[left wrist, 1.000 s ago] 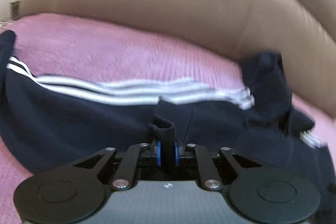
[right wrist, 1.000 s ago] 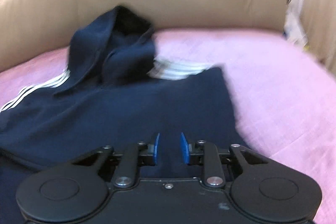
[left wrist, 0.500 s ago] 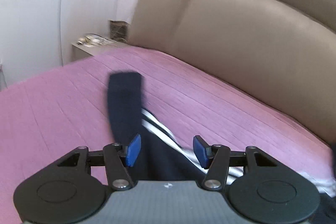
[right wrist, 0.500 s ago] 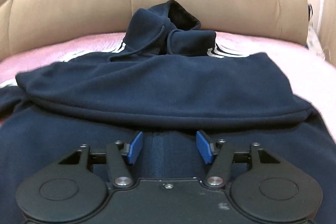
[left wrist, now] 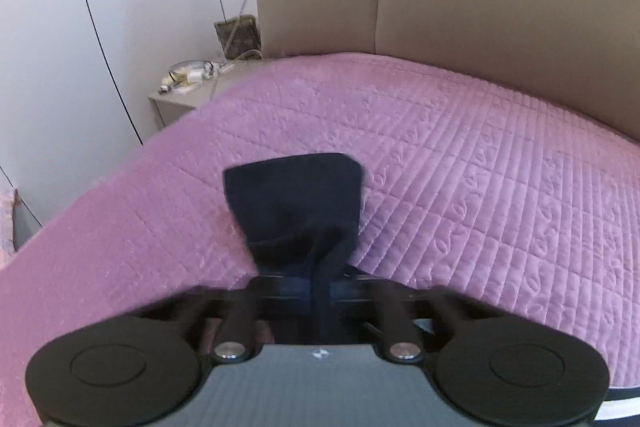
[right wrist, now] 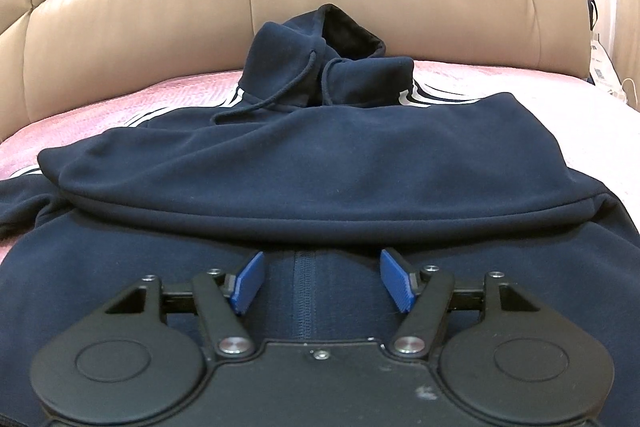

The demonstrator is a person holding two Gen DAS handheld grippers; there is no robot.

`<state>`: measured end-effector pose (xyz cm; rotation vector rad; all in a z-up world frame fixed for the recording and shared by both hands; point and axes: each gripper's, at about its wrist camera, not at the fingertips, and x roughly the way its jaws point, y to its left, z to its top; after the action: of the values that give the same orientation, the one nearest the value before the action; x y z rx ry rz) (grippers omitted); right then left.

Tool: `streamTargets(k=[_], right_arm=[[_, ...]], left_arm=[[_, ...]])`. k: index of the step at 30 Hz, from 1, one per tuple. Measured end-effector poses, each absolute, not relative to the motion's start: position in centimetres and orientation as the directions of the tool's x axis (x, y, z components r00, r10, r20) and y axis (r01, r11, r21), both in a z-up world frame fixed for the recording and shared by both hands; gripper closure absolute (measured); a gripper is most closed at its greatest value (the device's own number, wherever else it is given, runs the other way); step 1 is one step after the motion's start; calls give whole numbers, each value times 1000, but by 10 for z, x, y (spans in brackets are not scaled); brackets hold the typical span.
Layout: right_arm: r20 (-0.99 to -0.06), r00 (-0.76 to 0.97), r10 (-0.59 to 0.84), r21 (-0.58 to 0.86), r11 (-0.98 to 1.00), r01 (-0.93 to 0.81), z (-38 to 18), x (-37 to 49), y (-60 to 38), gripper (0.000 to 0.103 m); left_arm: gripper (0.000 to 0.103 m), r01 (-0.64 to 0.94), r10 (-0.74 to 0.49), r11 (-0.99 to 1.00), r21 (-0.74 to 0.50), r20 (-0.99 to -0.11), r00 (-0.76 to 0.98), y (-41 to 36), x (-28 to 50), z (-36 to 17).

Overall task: Fold large clothes
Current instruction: 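Lift the other sleeve with the left tool and lay it across the body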

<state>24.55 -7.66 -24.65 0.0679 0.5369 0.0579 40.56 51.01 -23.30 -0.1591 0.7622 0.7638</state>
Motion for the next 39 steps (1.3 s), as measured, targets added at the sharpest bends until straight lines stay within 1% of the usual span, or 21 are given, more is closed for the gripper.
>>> streamTargets(k=[5,7,9,13,15,16,18,19,21,24,25,26,27,28,29,31,33,34,36,38,39], right_arm=[[-507,859,68,75,997,-35,-247,245,-76,25],[-510,858,65,68,997,-35,-248,247,-75,24],[-515,855,65,60,997,-40,-248,250,-74,22],[-543,837,65,48,998,-46,-243,255,-73,21],[-589,805,76,60,997,-50,-227,256,-78,26],[-597,797,97,104,994,-43,-216,252,-86,29],[-556,817,152,216,976,-35,-185,231,-111,27],[-532,833,155,243,970,-26,-169,217,-125,26],[-501,853,146,248,968,-19,-146,196,-148,26],[-483,867,118,224,974,-8,-126,171,-182,25],[-491,866,94,207,978,11,-122,166,-195,25],[-500,862,80,193,981,21,-121,163,-204,25],[-513,856,68,180,983,30,-121,162,-215,25],[-524,850,57,171,984,39,-123,162,-222,25],[-537,842,44,164,985,54,-127,163,-228,25],[-570,820,45,187,979,76,-137,171,-240,25],[-597,796,96,249,966,70,-148,186,-245,25],[-603,787,130,287,956,62,-153,196,-244,25],[-606,774,182,340,939,45,-162,215,-239,22],[-619,757,208,362,932,40,-170,242,-235,22],[-629,749,209,360,932,42,-173,256,-231,22]], left_arm=[[96,-610,456,790,-63,-604,653,508,366,-191],[96,-556,403,823,-117,-569,716,494,350,-169],[96,-493,356,859,-137,-532,768,468,333,-148],[96,-317,216,933,-172,-439,872,384,302,-105],[96,-218,126,957,-192,-402,907,333,289,-91],[96,-178,92,964,-195,-385,918,310,284,-86],[95,-54,-15,982,-183,-356,934,251,275,-81],[95,-10,-52,985,-174,-347,936,228,273,-80],[95,91,-143,982,-168,-330,933,175,271,-81],[94,231,-288,952,-203,-327,900,104,271,-87],[92,267,-330,939,-219,-340,881,84,273,-92],[82,296,-368,925,-240,-362,857,66,274,-98],[65,332,-416,905,-266,-387,823,56,279,-108],[59,362,-459,885,-292,-416,785,47,278,-118],[54,371,-476,877,-307,-433,766,46,275,-126],[54,338,-464,881,-331,-470,750,47,263,-138],[53,261,-420,897,-358,-502,756,77,258,-150],[53,210,-377,913,-348,-528,761,95,253,-156],[54,128,-276,949,-287,-568,775,122,255,-164],[54,54,-181,971,-233,-573,799,147,256,-177],[54,19,-153,972,-234,-570,807,157,262,-182]])
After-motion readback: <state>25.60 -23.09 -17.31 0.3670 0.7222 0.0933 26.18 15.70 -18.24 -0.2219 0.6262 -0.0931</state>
